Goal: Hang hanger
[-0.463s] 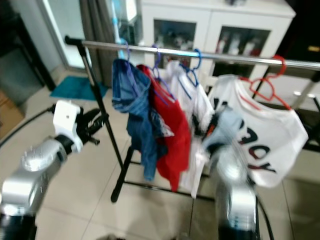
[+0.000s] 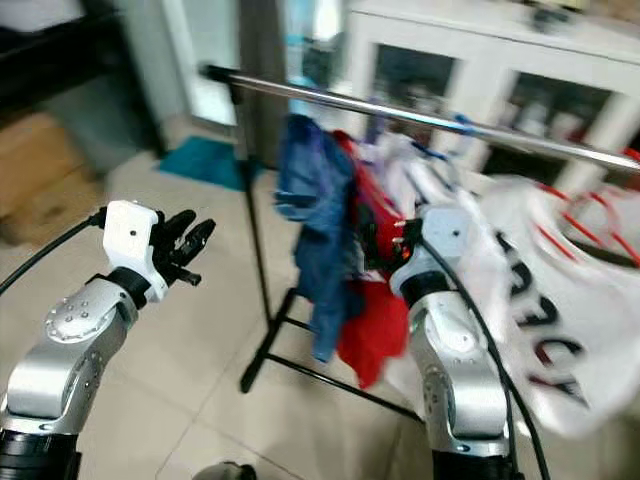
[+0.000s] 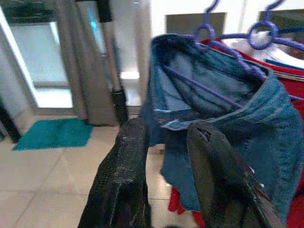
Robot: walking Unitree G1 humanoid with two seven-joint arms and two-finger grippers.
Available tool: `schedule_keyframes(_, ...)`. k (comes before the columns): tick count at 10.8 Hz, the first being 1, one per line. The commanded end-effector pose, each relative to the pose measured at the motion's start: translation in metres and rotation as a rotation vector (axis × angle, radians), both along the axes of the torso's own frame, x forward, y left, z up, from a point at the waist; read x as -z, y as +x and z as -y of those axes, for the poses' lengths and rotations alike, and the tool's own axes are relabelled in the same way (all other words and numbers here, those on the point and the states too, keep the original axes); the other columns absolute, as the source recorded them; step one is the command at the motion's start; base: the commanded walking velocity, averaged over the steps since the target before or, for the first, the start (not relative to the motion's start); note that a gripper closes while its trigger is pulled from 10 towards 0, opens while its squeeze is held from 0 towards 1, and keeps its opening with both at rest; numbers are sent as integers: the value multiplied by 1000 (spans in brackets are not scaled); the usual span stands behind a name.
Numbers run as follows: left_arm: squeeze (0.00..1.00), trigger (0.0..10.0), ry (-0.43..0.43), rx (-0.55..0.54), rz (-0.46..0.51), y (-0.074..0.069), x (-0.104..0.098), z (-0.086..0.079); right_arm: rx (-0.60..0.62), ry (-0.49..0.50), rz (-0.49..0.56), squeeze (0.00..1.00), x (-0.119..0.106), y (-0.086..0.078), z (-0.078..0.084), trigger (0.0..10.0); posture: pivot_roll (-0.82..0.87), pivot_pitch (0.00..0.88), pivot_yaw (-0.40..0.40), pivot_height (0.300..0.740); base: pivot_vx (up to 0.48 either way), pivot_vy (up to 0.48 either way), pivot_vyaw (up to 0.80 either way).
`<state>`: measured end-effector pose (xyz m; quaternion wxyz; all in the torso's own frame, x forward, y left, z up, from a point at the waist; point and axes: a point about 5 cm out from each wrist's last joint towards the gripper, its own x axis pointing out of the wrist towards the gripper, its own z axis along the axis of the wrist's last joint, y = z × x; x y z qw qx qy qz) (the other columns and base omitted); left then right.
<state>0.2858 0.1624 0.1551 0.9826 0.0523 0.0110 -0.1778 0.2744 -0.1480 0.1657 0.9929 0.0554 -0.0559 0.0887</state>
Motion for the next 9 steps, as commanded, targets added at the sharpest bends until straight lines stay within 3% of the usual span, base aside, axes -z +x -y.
schedule_keyframes(1,0,10000,7,8,21,-2,-3,3,-32,3,12,1000,-4,0,-5,10000,-154,0,9,740,0,0,706)
schedule_keyframes(6,0,10000,5,19,22,-4,-4,2,-128,-31,-4,1000,-2,-6,-19,10000,-141,0,3,740,251,0,761)
schedule_keyframes(8,0,10000,10,29,15,-5,-3,4,-112,-27,3,1000,-3,-5,-19,10000,-140,0,1,740,336,0,0)
schedule_keyframes(9,0,10000,15,53,8,-5,-2,7,-37,-13,-12,1000,-2,-2,-12,10000,-138,0,0,740,337,0,0)
